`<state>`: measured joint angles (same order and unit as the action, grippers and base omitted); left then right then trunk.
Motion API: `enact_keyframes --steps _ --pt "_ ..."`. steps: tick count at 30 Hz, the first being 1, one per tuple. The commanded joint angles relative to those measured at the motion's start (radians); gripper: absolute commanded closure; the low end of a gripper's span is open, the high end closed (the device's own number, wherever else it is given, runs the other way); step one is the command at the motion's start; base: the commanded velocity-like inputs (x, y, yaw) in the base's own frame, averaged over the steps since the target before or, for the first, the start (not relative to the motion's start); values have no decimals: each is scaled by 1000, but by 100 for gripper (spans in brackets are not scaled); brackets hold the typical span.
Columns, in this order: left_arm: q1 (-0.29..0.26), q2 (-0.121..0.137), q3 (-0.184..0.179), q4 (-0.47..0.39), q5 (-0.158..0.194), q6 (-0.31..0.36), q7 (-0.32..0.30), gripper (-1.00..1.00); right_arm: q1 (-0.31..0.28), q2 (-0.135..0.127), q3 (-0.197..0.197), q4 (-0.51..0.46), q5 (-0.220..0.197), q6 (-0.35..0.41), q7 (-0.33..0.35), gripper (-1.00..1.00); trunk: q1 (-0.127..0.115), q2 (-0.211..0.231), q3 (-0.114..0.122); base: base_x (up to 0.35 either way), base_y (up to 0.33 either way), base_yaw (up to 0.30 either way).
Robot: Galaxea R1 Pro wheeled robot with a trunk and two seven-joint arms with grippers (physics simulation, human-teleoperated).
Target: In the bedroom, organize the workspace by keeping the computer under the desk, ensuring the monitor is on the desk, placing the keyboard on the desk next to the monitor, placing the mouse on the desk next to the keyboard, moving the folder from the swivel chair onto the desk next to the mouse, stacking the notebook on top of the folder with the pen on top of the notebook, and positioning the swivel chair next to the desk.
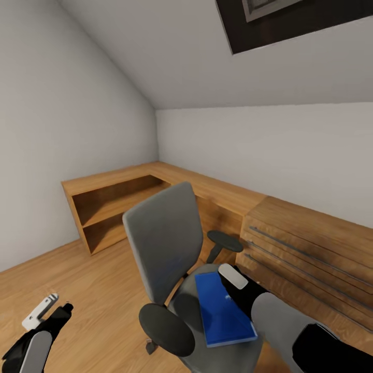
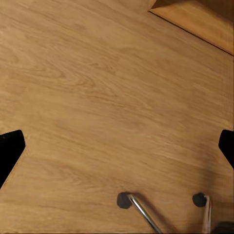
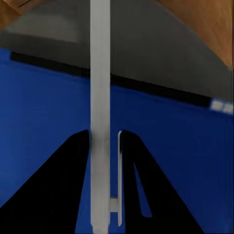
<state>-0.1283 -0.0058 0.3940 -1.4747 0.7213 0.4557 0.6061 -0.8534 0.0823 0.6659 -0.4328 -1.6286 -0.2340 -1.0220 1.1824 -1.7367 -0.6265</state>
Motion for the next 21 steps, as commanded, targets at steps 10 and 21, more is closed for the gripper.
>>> enact_keyframes --steps 10,21 --pt "1 -8 -3 268 -131 -18 -18 -100 252 -222 10 -730 64 -18 -207 100 -39 70 30 0 0 0" --pt "76 -10 -4 158 -292 -120 -256 -100 306 -267 46 -990 237 -31 -327 100 -81 147 65 0 0 0"
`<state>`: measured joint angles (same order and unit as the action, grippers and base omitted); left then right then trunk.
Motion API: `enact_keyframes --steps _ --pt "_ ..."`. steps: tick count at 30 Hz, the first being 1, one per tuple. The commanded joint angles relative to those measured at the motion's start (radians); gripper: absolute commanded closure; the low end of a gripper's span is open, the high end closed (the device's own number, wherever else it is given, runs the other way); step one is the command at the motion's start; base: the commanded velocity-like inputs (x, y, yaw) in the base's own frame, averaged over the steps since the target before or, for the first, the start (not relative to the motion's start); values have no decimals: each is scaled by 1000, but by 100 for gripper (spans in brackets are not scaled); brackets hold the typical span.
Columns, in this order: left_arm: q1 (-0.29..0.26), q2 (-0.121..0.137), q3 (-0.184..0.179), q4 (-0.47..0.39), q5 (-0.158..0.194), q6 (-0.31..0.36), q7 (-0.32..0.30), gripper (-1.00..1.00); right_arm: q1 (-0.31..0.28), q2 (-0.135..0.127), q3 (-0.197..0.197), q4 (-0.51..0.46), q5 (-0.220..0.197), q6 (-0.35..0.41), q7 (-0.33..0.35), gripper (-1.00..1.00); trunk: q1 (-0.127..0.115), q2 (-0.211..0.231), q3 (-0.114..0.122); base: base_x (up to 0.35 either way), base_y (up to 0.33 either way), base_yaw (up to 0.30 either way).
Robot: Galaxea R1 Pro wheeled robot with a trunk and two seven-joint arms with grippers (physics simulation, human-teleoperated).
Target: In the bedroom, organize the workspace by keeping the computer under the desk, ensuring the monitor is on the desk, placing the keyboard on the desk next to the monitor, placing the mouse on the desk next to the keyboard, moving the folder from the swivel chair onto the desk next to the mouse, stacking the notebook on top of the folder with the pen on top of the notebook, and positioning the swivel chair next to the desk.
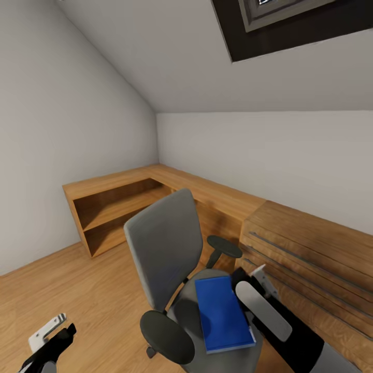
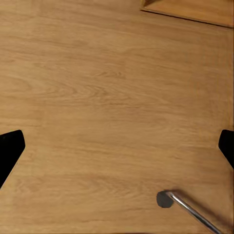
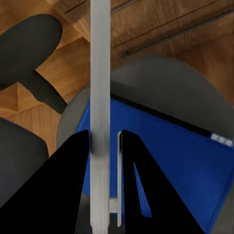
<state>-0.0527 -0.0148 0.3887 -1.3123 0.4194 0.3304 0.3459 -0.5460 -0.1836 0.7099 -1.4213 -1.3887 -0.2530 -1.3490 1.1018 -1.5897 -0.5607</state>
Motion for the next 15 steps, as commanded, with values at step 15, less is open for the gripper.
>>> enact_keyframes --steps 15 --pt "25 -28 -69 -309 207 320 8 -100 47 -21 8 -82 55 -7 -6 100 -58 105 46 -265 -89 -71"
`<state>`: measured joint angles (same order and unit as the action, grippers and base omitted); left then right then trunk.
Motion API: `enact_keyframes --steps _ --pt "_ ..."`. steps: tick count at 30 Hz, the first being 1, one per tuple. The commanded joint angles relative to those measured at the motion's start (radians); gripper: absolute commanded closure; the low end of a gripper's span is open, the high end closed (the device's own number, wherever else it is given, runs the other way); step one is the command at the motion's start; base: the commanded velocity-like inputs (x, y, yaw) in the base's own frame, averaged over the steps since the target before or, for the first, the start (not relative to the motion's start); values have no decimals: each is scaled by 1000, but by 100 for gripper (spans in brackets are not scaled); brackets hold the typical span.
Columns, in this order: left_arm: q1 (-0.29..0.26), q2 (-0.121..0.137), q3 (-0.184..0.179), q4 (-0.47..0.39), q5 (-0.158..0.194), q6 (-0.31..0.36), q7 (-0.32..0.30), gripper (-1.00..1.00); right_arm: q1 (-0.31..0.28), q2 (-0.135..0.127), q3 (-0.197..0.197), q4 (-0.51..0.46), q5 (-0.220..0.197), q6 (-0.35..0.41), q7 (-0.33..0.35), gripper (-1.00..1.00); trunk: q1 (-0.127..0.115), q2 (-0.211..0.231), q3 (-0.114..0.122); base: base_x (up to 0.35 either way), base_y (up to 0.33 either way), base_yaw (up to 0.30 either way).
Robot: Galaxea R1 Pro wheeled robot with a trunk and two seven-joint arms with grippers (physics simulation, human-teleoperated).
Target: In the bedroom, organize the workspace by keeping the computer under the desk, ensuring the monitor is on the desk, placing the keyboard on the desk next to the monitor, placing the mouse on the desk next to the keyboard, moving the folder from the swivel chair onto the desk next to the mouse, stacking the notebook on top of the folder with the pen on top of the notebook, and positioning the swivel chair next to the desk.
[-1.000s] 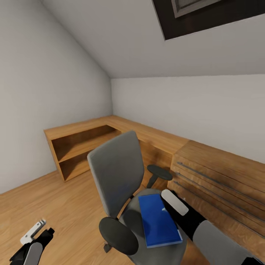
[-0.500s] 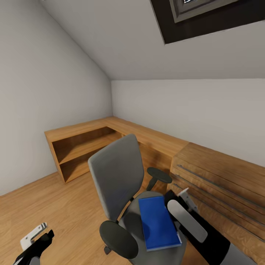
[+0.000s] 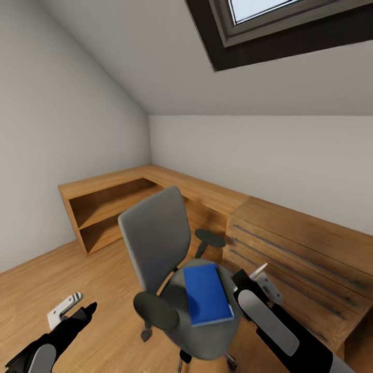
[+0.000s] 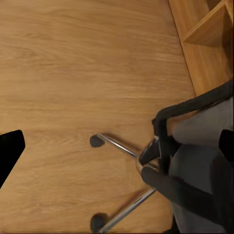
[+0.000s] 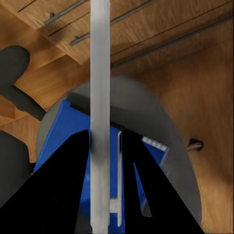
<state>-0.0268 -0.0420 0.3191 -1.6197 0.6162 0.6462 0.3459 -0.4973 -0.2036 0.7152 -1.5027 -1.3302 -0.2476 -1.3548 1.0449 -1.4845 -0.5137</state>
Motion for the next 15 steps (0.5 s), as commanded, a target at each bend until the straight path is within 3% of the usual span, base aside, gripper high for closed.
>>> enact_keyframes --steps 1,8,12,14,15 --pt "-1 0 -7 -2 10 -5 8 -100 -1 -1 2 0 -3 -11 1 100 -5 7 2 -330 -171 -28" --pt "-1 0 -28 -2 10 -24 7 -100 -1 -2 5 1 8 -9 2 100 -31 56 24 -327 -177 -26" --pt "-1 -1 -106 -2 9 -25 9 -100 -1 -2 13 1 41 -9 4 100 -31 56 24 -135 -79 -216" --pt "-1 0 -170 -2 -5 -25 26 -100 -1 -2 31 0 53 -9 5 100 -31 56 24 -39 -23 -253" --pt "-1 0 -183 -2 -12 -25 33 -100 -1 -3 35 -1 56 -9 6 100 -31 56 24 -24 -14 -259"
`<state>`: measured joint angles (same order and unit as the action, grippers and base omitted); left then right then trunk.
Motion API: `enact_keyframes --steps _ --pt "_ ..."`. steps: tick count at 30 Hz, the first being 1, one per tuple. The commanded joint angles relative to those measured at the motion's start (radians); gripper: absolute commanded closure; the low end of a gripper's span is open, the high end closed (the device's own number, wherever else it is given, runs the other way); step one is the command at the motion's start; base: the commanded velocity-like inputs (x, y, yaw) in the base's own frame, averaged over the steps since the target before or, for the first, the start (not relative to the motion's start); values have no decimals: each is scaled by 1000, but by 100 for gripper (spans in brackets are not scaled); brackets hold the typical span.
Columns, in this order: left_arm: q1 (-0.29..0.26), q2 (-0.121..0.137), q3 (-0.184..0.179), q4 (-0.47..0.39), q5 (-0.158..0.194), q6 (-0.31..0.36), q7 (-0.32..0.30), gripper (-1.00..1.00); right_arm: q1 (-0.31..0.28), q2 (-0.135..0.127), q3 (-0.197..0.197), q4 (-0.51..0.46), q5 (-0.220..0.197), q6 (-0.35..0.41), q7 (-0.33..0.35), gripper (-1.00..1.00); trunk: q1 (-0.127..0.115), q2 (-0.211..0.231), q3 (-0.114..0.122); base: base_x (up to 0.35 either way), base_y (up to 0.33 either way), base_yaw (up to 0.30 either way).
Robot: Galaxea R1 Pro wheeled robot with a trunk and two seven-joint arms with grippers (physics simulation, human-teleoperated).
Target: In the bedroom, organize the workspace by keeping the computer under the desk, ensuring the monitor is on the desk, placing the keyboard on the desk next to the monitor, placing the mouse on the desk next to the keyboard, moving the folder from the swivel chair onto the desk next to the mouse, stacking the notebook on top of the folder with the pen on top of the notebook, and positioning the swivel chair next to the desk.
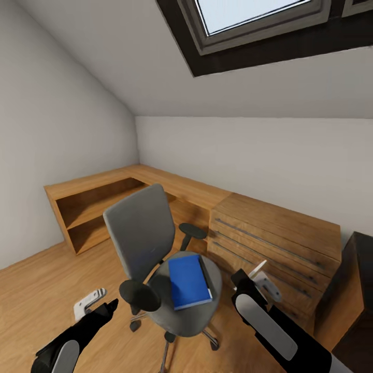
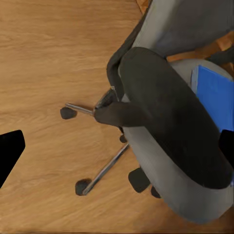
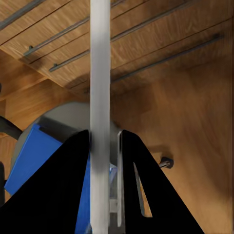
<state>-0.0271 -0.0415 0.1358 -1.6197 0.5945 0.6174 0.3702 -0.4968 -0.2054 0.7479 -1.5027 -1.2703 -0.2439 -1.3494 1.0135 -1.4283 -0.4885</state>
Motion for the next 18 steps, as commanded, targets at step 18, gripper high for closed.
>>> enact_keyframes --steps 18 --pt "0 -2 -375 6 -61 3 154 -100 -3 -180 -57 -29 214 375 293 100 0 -1 -2 14 -94 -167"
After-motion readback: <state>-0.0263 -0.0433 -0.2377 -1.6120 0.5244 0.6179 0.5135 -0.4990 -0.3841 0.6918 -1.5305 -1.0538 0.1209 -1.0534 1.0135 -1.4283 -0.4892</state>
